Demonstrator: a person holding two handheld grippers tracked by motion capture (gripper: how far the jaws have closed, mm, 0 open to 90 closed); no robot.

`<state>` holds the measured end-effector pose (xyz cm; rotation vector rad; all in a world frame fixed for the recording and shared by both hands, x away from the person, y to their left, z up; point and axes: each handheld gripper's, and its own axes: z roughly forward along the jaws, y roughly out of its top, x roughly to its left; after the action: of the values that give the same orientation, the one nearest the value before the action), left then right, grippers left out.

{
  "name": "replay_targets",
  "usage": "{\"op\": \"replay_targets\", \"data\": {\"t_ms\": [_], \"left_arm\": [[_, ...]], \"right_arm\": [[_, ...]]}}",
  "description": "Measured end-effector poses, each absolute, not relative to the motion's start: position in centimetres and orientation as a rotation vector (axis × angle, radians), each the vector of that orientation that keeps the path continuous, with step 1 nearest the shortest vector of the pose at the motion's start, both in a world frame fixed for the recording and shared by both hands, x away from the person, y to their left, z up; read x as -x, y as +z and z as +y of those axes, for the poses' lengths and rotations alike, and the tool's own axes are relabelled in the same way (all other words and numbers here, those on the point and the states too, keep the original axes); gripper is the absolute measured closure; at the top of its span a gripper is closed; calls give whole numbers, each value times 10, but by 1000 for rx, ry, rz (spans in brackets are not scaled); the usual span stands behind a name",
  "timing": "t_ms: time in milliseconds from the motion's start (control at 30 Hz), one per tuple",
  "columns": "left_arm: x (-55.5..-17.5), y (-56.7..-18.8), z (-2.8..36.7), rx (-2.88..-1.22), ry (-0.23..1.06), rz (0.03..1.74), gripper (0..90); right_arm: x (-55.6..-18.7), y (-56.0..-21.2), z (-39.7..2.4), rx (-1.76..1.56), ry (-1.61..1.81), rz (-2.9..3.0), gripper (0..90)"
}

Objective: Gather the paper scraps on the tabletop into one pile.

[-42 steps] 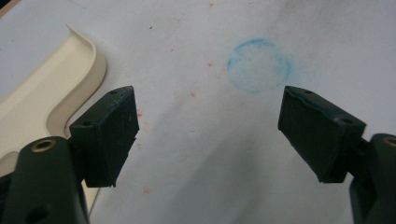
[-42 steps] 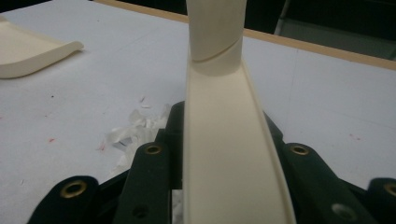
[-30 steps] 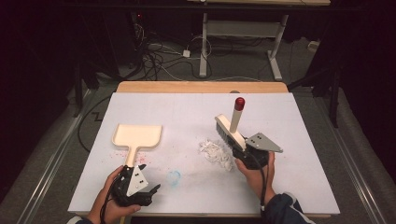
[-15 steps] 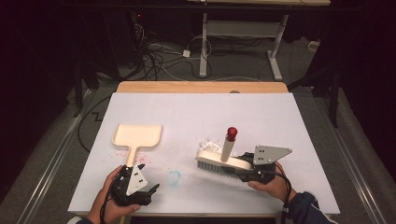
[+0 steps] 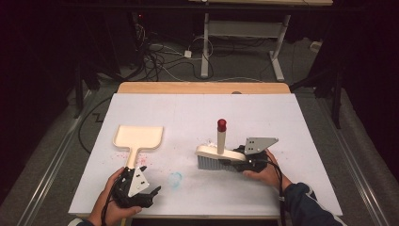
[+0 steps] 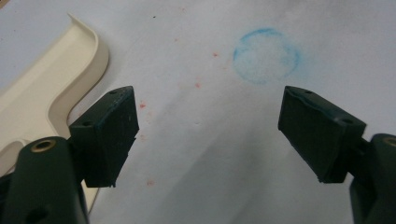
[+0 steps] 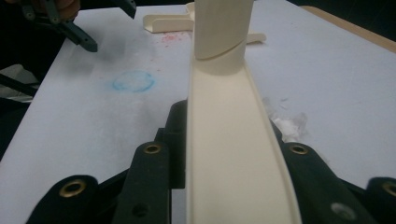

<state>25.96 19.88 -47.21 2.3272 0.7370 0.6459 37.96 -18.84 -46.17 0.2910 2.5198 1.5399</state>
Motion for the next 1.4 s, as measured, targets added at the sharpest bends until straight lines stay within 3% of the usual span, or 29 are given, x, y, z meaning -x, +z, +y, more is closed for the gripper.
{"op": "replay_targets", "data": {"t_ms": [667,1067,1400], "left_arm": [[-261,-472,199,-2320,640,755,194],[-265,-475,201,-2318,624,765,194],[-265,-476,201,-2331,611,764,194]], "right_arm": [[-404,-417,-191,-426,1613,2325,678],[-472,-445,-159,-510,1458,2356,679],[-472,-455,-144,-374,1476,2511,678]]}}
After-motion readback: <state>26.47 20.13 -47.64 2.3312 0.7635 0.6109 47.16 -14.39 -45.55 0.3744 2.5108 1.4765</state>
